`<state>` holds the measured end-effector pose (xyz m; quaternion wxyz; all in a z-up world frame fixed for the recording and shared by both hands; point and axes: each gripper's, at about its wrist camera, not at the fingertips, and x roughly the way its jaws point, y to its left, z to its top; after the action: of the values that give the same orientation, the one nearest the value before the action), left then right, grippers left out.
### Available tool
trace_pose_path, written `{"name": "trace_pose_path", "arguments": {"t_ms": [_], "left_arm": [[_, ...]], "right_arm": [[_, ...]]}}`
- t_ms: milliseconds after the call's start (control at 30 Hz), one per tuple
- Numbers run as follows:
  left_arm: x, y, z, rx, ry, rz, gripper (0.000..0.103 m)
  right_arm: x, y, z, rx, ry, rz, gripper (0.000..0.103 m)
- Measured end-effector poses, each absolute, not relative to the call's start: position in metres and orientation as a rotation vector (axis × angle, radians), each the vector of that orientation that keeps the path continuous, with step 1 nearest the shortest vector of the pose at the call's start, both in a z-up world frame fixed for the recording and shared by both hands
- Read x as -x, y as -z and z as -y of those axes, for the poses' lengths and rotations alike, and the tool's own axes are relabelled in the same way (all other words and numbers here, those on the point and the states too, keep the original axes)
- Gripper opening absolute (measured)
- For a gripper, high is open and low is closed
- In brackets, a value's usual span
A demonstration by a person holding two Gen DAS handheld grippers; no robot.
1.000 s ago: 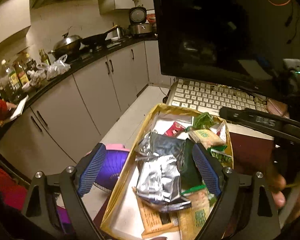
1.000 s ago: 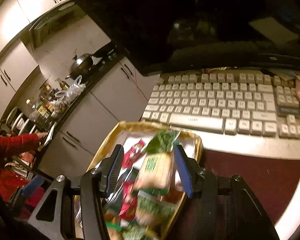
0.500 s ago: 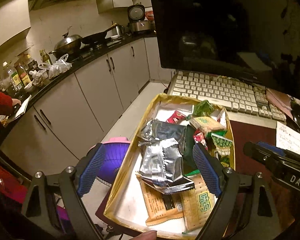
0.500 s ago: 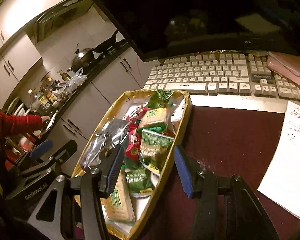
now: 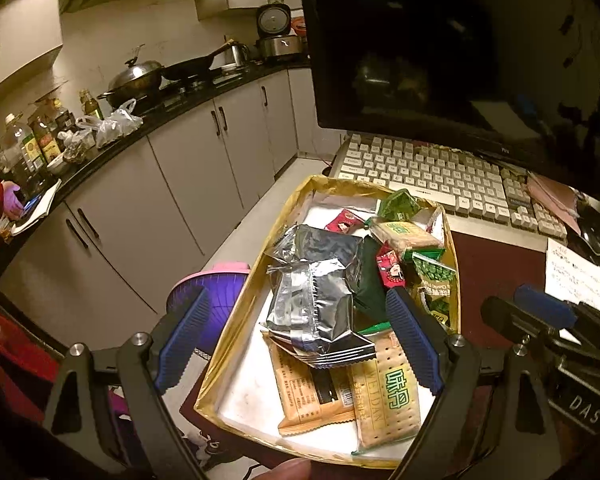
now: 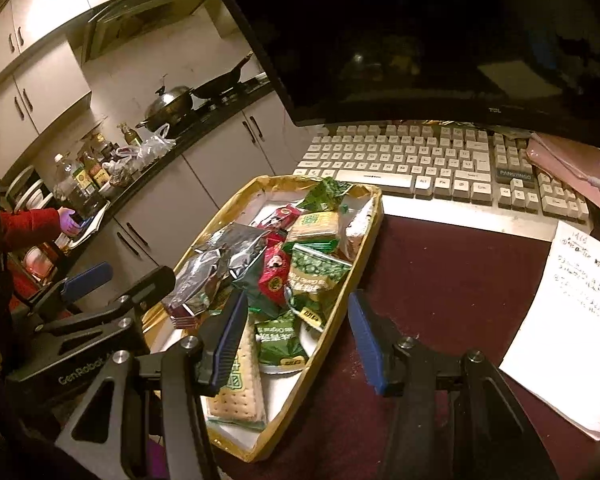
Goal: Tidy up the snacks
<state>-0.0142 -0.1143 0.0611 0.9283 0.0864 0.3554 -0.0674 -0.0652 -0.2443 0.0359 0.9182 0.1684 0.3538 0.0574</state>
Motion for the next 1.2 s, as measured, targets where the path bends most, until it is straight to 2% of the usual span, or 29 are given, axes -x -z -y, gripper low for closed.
{"name": "trace_pose_path", "arguments": {"t_ms": [1200], "left_arm": [[0.009,-0.053,0.100,-0.161,0.122,-0.761,0.089]], "right_arm": [[0.065,-0.035,0.225,-0.311,-0.132,-0.740,0.053]]}}
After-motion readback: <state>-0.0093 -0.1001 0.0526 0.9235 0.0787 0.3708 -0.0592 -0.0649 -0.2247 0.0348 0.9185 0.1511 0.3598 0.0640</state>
